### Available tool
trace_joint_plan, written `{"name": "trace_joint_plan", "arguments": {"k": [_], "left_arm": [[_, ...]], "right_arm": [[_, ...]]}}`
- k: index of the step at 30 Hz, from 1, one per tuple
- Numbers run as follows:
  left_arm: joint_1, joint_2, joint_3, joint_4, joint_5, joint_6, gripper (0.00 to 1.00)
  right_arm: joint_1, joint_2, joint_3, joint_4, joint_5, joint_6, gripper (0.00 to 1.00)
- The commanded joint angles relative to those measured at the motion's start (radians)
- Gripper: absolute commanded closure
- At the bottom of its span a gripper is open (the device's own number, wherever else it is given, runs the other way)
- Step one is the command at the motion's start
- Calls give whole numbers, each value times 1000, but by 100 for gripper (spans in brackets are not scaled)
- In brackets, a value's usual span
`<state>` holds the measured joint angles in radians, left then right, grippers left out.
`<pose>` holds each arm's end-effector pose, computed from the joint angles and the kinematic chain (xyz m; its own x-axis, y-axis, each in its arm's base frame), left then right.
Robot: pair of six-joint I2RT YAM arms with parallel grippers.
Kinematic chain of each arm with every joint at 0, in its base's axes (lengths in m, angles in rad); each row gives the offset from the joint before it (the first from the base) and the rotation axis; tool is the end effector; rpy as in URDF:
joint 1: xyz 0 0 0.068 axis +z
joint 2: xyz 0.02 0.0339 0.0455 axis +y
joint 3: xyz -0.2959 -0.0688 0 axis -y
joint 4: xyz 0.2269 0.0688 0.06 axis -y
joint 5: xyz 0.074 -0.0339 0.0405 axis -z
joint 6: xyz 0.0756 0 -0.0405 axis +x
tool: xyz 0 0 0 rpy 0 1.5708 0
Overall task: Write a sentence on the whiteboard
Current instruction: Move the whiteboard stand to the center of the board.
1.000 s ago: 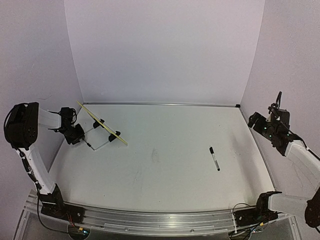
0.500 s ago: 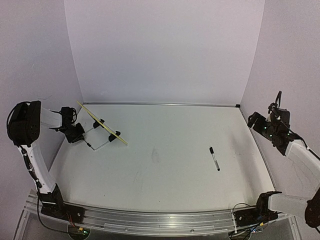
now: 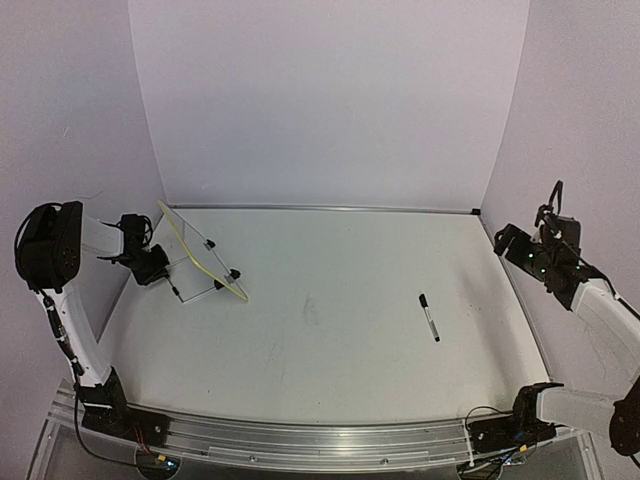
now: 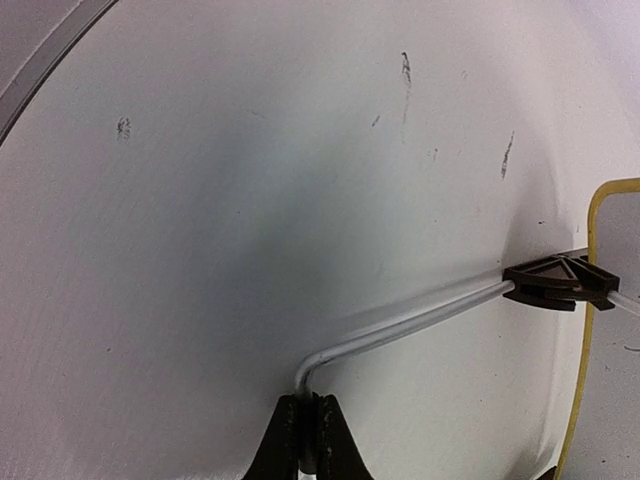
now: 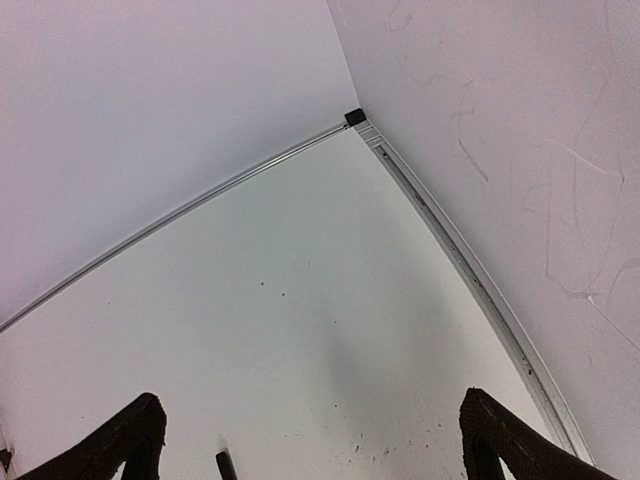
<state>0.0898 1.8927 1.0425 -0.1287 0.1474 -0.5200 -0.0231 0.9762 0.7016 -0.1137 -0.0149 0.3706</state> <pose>0.3908 0.0240 0.1398 -0.7138 -0.5577 -0.4236 -0.4168 0.8243 -0.3830 0.2273 -0.0041 0.2982 -0.3494 0.3703 -0.8607 0.1458 0.9289 0.3405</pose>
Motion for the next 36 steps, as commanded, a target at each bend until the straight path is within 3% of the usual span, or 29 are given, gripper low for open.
{"name": "trace_joint_plan", "arguments": {"k": [1, 11, 18, 27, 36], "left_arm": [[-9, 14, -25, 6, 131, 79, 100], [-82, 33, -2, 0, 243, 190, 100], [-211, 56, 38, -8, 319, 289, 100], [-337, 132, 155, -103, 479, 454, 100], [-485, 295, 381, -304, 526, 603, 100]], "right_arm": [[0, 29, 53, 3, -66, -19, 2], [2, 112, 88, 9, -302, -83, 2], [17, 151, 108, 5, -411, -69, 3], [266, 251, 154, -35, -390, -136, 9], [519, 389, 164, 47, -357, -164, 21]]}}
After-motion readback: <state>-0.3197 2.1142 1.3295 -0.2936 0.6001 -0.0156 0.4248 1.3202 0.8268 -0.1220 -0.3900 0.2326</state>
